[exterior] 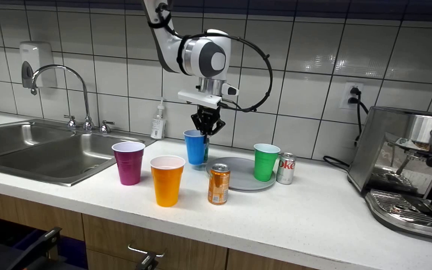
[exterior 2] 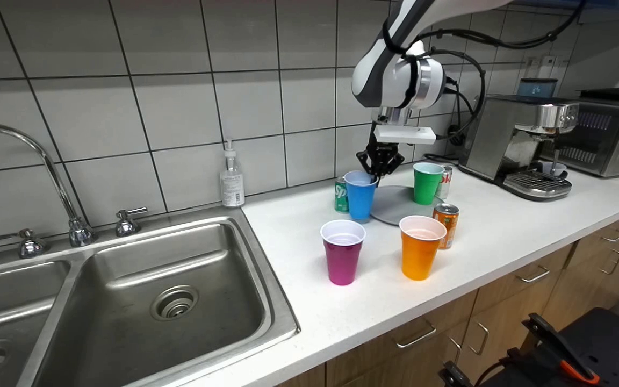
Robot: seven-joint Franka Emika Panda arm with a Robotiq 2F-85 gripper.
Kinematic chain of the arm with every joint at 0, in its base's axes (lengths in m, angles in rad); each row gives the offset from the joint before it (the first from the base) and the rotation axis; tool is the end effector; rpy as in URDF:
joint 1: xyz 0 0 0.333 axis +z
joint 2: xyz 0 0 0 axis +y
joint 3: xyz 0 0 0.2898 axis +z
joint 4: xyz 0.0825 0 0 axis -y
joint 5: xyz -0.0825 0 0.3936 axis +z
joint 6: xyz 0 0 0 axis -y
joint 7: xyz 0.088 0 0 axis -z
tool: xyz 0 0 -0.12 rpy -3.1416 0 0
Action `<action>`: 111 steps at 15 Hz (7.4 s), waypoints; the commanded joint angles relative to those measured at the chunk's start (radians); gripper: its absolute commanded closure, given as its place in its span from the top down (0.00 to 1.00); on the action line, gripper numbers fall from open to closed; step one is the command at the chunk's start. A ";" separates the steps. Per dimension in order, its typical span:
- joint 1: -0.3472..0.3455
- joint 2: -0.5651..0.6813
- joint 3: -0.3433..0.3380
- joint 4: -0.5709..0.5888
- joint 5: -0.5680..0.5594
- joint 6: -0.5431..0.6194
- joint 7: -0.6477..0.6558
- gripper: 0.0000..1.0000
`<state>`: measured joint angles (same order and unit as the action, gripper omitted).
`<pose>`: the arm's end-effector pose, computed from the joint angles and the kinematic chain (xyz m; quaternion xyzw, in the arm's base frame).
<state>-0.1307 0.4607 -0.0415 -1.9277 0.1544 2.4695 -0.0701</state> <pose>0.6206 -0.1065 0.2130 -0.9926 0.1066 -0.0457 0.0361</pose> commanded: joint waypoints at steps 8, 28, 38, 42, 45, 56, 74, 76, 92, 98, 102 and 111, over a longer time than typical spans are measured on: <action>-0.078 -0.047 0.032 0.063 0.069 -0.155 -0.108 0.01; -0.062 0.025 -0.058 0.149 -0.022 -0.191 -0.074 0.01; -0.078 0.146 -0.064 0.316 -0.018 -0.220 -0.052 0.01; -0.089 0.191 -0.073 0.383 -0.019 -0.231 -0.036 0.01; -0.097 0.230 -0.076 0.431 -0.020 -0.237 -0.020 0.01; -0.101 0.339 -0.076 0.576 -0.023 -0.261 0.023 0.01; -0.113 0.433 -0.066 0.749 -0.068 -0.390 -0.026 0.01; -0.114 0.442 -0.066 0.763 -0.069 -0.398 -0.027 0.01; -0.109 0.408 -0.071 0.721 -0.094 -0.332 -0.036 1.00; -0.107 0.361 -0.070 0.653 -0.098 -0.220 -0.046 1.00; -0.101 0.324 -0.071 0.568 -0.100 -0.131 -0.048 1.00; -0.081 0.188 -0.074 0.306 -0.114 0.093 -0.046 1.00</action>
<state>-0.2162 0.7512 -0.1247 -1.4733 0.0655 2.4993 -0.1024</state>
